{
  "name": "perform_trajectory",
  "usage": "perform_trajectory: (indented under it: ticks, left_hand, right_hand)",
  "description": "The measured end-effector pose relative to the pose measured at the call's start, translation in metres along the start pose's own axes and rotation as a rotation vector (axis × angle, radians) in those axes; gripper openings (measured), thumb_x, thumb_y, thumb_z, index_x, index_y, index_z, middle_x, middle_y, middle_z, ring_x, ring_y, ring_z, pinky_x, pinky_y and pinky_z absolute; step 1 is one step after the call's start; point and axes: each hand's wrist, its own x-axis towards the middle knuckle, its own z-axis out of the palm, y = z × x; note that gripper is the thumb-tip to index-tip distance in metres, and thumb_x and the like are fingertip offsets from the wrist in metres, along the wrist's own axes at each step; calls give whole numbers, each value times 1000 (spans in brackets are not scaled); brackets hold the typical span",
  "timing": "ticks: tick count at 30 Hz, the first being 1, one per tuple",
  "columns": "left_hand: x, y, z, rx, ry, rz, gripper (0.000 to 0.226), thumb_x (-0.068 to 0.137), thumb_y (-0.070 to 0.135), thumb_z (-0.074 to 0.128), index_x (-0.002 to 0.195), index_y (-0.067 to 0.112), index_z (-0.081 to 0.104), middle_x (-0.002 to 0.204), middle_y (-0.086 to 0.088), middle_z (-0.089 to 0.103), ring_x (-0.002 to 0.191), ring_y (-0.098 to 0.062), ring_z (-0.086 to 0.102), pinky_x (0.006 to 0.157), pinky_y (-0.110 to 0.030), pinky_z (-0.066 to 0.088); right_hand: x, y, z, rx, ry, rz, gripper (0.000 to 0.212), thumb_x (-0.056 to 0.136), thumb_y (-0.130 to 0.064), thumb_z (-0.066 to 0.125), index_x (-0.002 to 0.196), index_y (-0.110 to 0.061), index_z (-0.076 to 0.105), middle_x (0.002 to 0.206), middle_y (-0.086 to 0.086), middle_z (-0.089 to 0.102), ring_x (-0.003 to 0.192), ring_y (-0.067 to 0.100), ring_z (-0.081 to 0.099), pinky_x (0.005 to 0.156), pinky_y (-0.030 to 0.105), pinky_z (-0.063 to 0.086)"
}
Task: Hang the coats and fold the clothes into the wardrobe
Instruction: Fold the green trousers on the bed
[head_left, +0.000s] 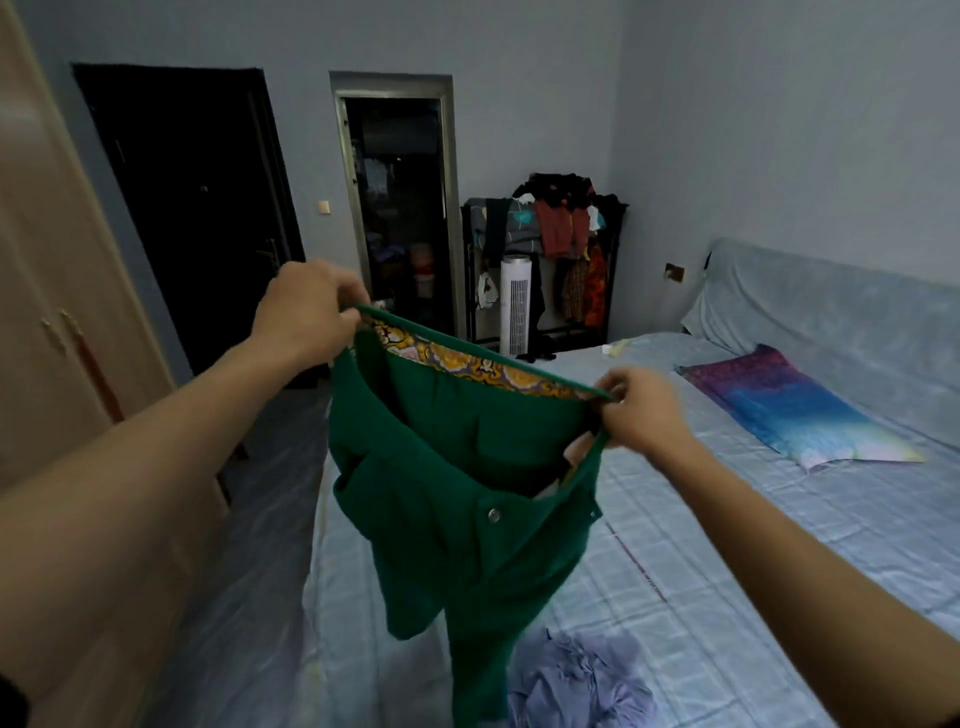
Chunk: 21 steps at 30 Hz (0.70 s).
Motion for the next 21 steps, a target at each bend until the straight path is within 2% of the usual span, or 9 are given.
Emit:
perform_trajectory:
  ticks: [2, 5, 9, 12, 15, 18, 21]
  left_hand:
    - [-2, -11, -6, -25, -24, -8, 11, 85, 6, 70, 90, 13, 76, 88, -8, 72, 82, -26, 66, 78, -43, 58]
    - [-7, -22, -13, -61, -58, 7, 13, 84, 1, 68, 88, 11, 75, 86, -9, 71, 83, -26, 65, 76, -42, 57]
    - [-13, -34, -16, -93, -99, 28, 19, 84, -3, 66, 87, 16, 71, 90, -5, 69, 86, -23, 63, 73, -37, 54]
    - [-18, -37, -16, -156, -168, 83, 35, 83, -8, 60, 90, 25, 55, 95, -3, 67, 78, -19, 60, 64, -34, 51]
    - [-26, -37, -18, -228, -263, 234, 46, 83, -13, 52, 84, 33, 44, 106, 2, 66, 82, -11, 60, 66, -32, 49]
    - [-32, -41, -18, -240, -295, 390, 53, 78, -22, 47, 73, 30, 54, 112, 4, 62, 105, -5, 58, 81, -22, 45]
    - [-35, -49, -18, -205, -298, 447, 50, 84, -19, 51, 71, 26, 69, 109, 5, 62, 99, -1, 60, 78, -13, 46]
  right_hand:
    - [16, -14, -16, 100, 42, -13, 25, 79, 7, 64, 75, -18, 61, 77, 5, 63, 67, 25, 66, 52, 38, 59]
    - [34, -29, -31, 192, 98, -40, 28, 77, 4, 73, 78, -21, 60, 83, 5, 65, 75, 22, 64, 57, 31, 52]
    - [40, -33, -31, 237, 86, -41, 29, 76, 3, 77, 75, -21, 63, 80, 4, 66, 74, 19, 63, 58, 25, 48]
    - [35, -26, -27, 168, 64, -70, 25, 76, 1, 77, 77, -20, 64, 79, 2, 67, 71, 17, 63, 55, 22, 46]
    - [32, -17, -29, 160, 52, -132, 24, 77, 4, 72, 85, -18, 64, 84, 3, 65, 73, 23, 62, 57, 32, 51]
    - [29, -10, -37, 280, -88, -209, 31, 82, 13, 62, 92, -17, 63, 95, 10, 63, 74, 27, 62, 62, 39, 51]
    - [28, -4, -47, 386, -333, -238, 43, 83, 19, 54, 89, -19, 72, 94, 6, 69, 82, 21, 67, 71, 35, 56]
